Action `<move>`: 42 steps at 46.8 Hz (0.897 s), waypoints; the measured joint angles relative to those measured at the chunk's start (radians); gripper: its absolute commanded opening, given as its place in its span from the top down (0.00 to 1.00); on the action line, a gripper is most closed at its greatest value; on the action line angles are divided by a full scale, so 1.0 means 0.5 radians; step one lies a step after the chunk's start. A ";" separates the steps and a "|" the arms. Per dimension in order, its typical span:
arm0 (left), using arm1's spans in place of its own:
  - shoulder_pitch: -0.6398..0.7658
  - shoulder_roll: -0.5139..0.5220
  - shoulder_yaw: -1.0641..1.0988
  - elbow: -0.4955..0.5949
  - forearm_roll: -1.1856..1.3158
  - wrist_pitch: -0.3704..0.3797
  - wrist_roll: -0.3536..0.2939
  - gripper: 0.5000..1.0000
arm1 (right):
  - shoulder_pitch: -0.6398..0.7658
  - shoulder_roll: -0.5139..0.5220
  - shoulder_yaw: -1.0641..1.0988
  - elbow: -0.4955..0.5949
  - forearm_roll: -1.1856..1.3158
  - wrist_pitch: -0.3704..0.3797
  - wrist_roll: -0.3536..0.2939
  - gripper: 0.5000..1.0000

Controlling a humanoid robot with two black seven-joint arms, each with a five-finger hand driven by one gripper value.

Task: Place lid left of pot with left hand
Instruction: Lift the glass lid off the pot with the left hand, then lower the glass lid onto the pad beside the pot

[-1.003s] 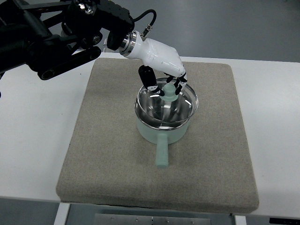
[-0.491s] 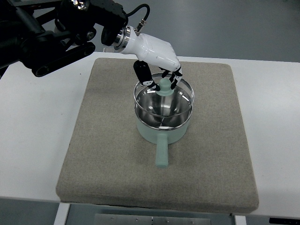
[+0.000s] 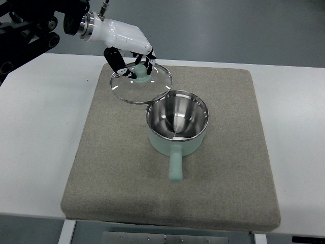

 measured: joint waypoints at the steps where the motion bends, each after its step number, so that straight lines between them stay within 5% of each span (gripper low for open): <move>1: 0.002 0.014 0.002 0.000 0.001 0.003 0.000 1.00 | 0.000 0.000 0.000 0.000 0.000 0.000 0.000 0.15; 42: 0.301 0.185 0.038 0.064 0.042 0.130 0.001 1.00 | 0.000 0.000 0.000 0.000 0.000 0.000 0.000 0.15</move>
